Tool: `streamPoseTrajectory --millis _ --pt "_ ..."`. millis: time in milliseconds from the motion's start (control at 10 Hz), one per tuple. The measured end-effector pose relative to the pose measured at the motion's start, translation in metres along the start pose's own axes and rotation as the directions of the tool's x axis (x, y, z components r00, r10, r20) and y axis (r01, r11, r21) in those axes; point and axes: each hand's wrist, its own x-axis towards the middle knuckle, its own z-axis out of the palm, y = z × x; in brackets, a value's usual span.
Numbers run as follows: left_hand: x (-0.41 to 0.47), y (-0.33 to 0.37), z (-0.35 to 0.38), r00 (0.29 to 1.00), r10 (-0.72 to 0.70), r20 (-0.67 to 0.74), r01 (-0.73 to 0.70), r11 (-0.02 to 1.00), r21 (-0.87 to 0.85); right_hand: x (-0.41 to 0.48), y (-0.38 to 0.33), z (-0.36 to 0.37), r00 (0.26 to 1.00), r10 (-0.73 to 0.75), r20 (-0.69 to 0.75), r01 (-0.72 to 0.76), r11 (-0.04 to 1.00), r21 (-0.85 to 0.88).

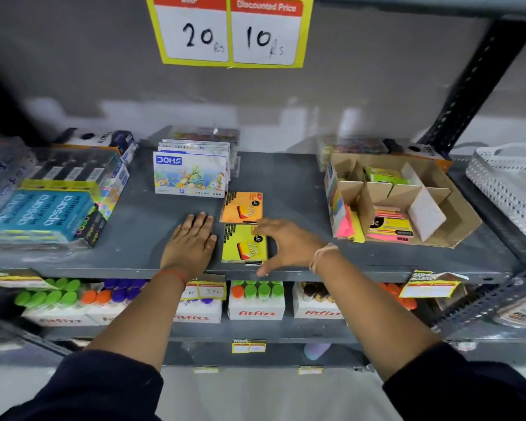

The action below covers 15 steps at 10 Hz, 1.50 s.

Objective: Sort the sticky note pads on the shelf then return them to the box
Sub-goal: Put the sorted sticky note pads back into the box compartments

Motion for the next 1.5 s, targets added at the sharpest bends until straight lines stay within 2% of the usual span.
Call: streamPoseTrajectory --millis 100,200,400,500,800,1000,1200,1300,1400,1500 --pt "-0.001 0.001 -0.001 1.0 -0.003 -0.006 0.003 1.0 -0.011 0.003 -0.001 0.014 0.997 0.013 -0.079 -0.008 0.998 0.062" --pt "-0.001 0.001 -0.001 1.0 -0.002 -0.011 0.002 1.0 -0.015 0.006 -0.005 0.015 0.997 0.017 -0.077 -0.009 0.995 0.096" --pt "-0.002 0.001 -0.002 1.0 0.007 0.0 -0.007 1.0 -0.019 0.004 -0.01 0.003 0.999 0.035 0.018 -0.035 0.999 0.03" --pt "-0.001 0.001 -0.002 1.0 0.008 0.003 -0.008 1.0 -0.014 0.004 -0.01 0.004 0.998 0.055 -0.003 -0.055 0.998 0.033" --pt "-0.002 0.001 -0.001 1.0 0.016 -0.009 -0.016 0.999 -0.031 0.0 -0.014 0.022 0.98 0.097 -0.171 -0.096 0.995 0.014" --pt "-0.001 0.002 -0.003 1.0 0.011 -0.006 -0.011 0.999 -0.033 -0.002 -0.021 0.026 0.969 0.099 -0.227 -0.107 0.994 -0.026" --pt "-0.001 0.003 -0.003 1.0 0.005 -0.007 -0.005 0.999 -0.034 -0.004 -0.023 0.031 0.953 0.14 -0.269 -0.143 0.99 0.009" --pt "0.0 0.003 -0.003 1.0 0.007 -0.008 -0.007 0.999 -0.043 -0.008 -0.018 0.029 0.942 0.183 -0.279 -0.151 0.979 0.134" --pt "0.0 0.003 -0.003 1.0 0.0 -0.005 0.0 0.998 -0.059 -0.016 -0.017 0.019 0.917 0.241 -0.317 -0.128 0.932 0.34" --pt "0.0 0.004 -0.003 1.0 -0.002 0.009 0.002 0.998 -0.057 -0.031 -0.013 -0.013 0.808 0.354 -0.47 -0.047 0.835 0.548"
